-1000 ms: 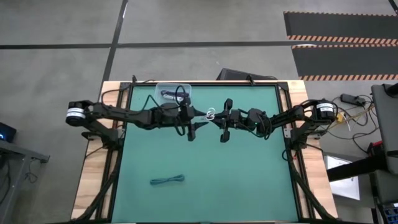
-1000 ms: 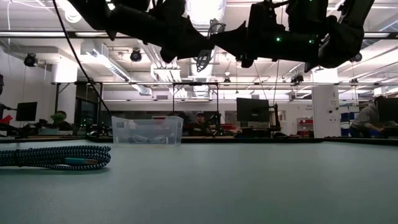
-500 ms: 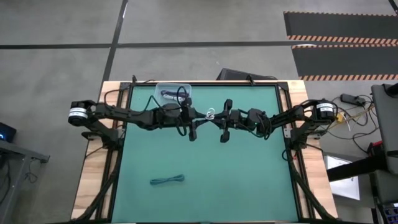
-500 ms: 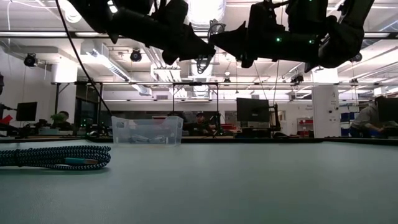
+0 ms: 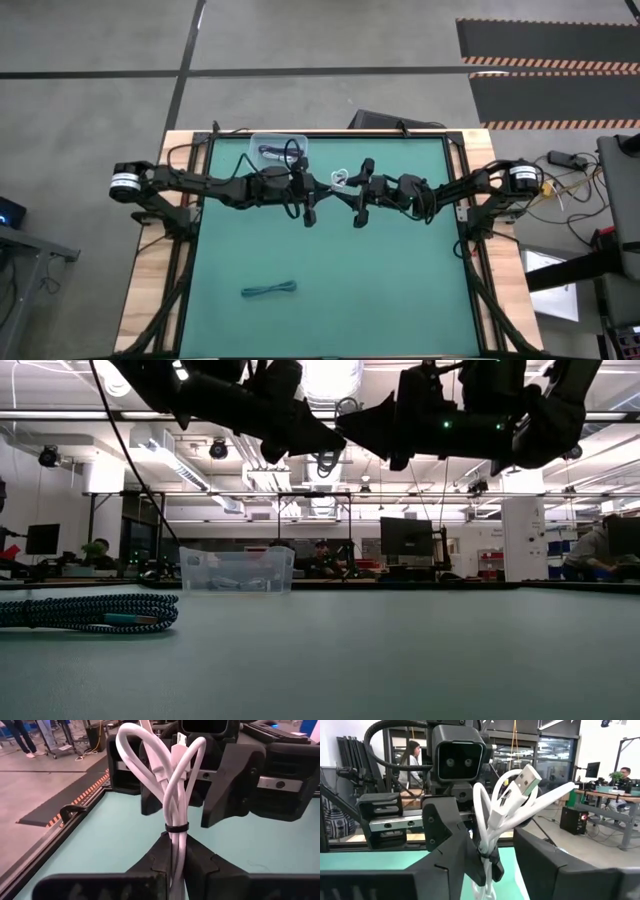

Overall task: Pick and place USB-C Cables
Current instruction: Put the white charger cable into the transparent bin

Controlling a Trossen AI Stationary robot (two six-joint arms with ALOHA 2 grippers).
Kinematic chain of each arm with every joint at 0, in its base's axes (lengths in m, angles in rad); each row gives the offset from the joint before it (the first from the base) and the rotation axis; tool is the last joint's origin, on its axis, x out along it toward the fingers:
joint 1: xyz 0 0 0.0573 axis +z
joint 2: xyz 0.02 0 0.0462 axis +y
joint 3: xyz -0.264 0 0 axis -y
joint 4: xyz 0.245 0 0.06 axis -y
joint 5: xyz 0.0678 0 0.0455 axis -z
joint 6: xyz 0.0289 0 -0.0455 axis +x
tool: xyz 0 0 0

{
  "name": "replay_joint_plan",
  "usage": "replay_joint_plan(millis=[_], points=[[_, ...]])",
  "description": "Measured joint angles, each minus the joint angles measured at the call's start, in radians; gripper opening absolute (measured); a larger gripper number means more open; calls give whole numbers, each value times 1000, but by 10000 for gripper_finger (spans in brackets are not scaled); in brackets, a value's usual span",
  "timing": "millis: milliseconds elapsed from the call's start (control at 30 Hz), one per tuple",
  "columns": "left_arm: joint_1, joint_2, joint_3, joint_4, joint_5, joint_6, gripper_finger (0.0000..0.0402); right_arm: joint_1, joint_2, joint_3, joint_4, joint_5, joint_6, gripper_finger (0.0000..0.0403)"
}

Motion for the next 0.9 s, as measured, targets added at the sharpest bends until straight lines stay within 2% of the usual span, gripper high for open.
replay_joint_plan(millis=[167,333,600,733,900], points=[[12,-7,0,-12,0,0,15,0,-13,0,-19,0,0,167],[37,-44,3,-85,1,2,15,-2,-42,0,-78,28,-1,167],[109,-134,71,-429,0,104,15,-7,-129,0,-252,114,-33,156],[166,-156,118,-635,-11,191,15,-6,-178,0,-320,129,-43,151],[249,-160,158,-785,-30,291,15,-6,-227,-1,-386,131,-51,146]])
